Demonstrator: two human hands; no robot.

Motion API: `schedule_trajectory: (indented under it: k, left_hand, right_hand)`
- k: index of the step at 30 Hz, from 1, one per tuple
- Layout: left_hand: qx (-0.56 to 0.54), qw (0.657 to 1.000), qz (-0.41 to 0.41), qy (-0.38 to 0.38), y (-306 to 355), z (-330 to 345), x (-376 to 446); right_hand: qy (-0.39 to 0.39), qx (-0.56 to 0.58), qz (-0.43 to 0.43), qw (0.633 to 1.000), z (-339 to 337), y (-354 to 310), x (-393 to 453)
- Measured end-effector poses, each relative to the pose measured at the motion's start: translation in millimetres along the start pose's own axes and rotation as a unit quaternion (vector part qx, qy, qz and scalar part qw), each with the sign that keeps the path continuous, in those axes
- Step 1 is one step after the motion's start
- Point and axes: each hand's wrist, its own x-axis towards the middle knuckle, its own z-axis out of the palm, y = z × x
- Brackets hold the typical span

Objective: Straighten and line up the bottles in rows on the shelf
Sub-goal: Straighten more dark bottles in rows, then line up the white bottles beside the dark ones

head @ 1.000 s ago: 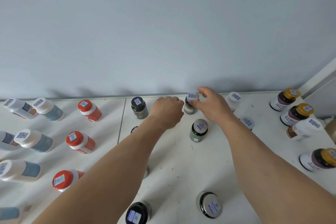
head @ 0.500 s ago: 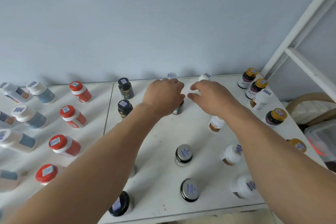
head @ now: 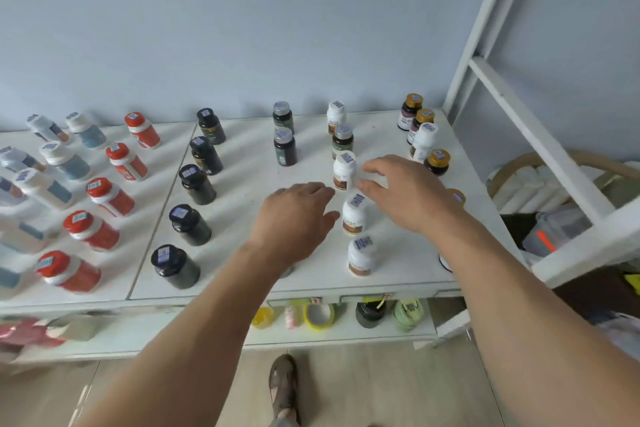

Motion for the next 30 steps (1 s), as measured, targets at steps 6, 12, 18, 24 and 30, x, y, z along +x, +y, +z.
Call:
schedule_trajectory:
  k: [6, 12, 18, 24, 30]
  left_hand:
    - [-0.054, 0.997, -0.033, -0.034, 25.0, 26.2, -46.2]
    - [-0.083, 0.993, -0.029, -0.076, 24.8, 77.5, -67.0]
    - [-0.081, 0.995, -0.02, -0.063, 27.1, 129.6, -86.0]
    - [-0.085, 0.995, -0.036, 0.028, 31.5, 154.6, -93.1]
    - [-0.082, 0.99, -0.03, 0.113, 29.1, 173.5, -92.5]
  right_hand:
    - [0.005, 0.082, 0.033, 0.996, 32.8, 42.7, -59.4]
    - [-0.066, 0.017, 0.067, 0.995, 76.3, 83.8, -90.0]
    - [-0.068, -0.072, 0.049, 0.994, 104.9, 111.0, -101.5]
    - [0.044, -0.078, 0.022, 0.996, 131.9, 121.6, -106.9]
    - [0.097, -0.057, -0.019, 0.993, 144.4, 131.9, -105.4]
